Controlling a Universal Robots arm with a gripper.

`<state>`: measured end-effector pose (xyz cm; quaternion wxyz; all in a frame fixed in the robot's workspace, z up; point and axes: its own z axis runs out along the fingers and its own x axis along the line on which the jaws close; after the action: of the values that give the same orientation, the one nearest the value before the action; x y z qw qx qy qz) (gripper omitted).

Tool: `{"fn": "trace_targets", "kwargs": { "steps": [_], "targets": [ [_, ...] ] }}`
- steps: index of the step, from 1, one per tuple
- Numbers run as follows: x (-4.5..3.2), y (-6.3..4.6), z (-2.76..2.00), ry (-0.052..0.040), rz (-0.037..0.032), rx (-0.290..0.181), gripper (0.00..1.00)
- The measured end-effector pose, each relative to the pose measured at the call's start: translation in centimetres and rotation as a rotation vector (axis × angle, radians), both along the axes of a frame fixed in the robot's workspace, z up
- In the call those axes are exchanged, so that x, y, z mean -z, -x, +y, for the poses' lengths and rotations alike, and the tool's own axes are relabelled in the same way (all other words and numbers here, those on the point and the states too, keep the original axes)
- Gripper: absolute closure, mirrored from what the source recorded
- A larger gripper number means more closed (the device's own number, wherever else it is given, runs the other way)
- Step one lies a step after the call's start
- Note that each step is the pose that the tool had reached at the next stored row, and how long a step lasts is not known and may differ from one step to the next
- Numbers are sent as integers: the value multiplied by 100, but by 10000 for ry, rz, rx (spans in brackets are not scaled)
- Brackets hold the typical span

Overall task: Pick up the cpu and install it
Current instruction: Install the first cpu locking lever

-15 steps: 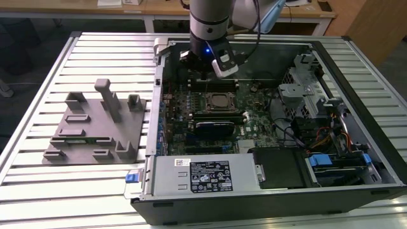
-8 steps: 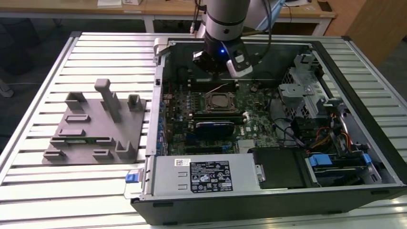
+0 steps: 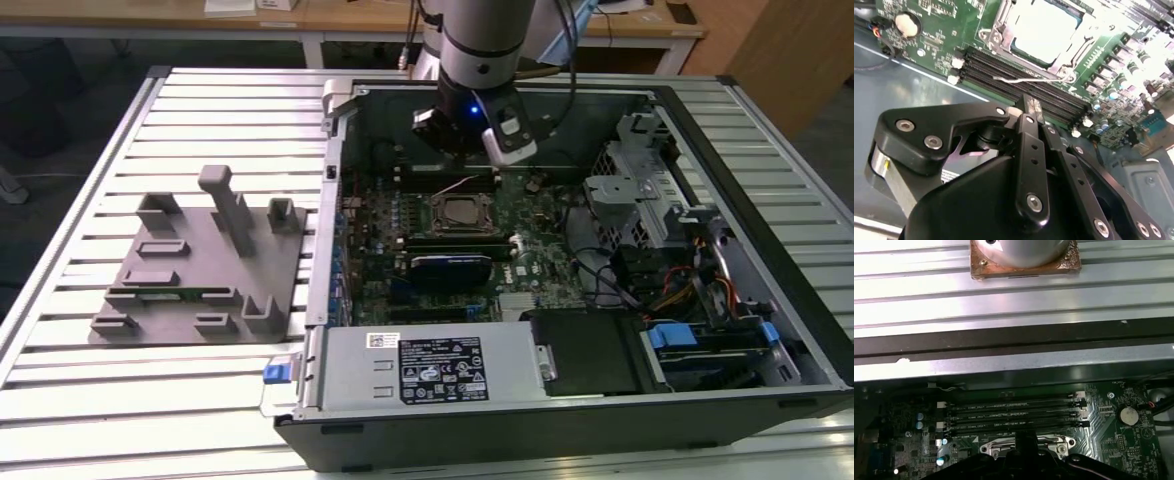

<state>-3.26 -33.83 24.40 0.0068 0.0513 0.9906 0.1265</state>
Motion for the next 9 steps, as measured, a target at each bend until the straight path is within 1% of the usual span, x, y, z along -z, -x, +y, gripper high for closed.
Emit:
{"fn": "trace_targets", "kwargs": {
  "steps": [2,7,8,9],
  "targets": [
    [1,0,-1,21,-11,31,89],
    [2,0,0,12,-16,34,89],
    [6,1,-1,10,-45,38,89],
    [11,0,-1,11,-112,43,89]
  ]
}}
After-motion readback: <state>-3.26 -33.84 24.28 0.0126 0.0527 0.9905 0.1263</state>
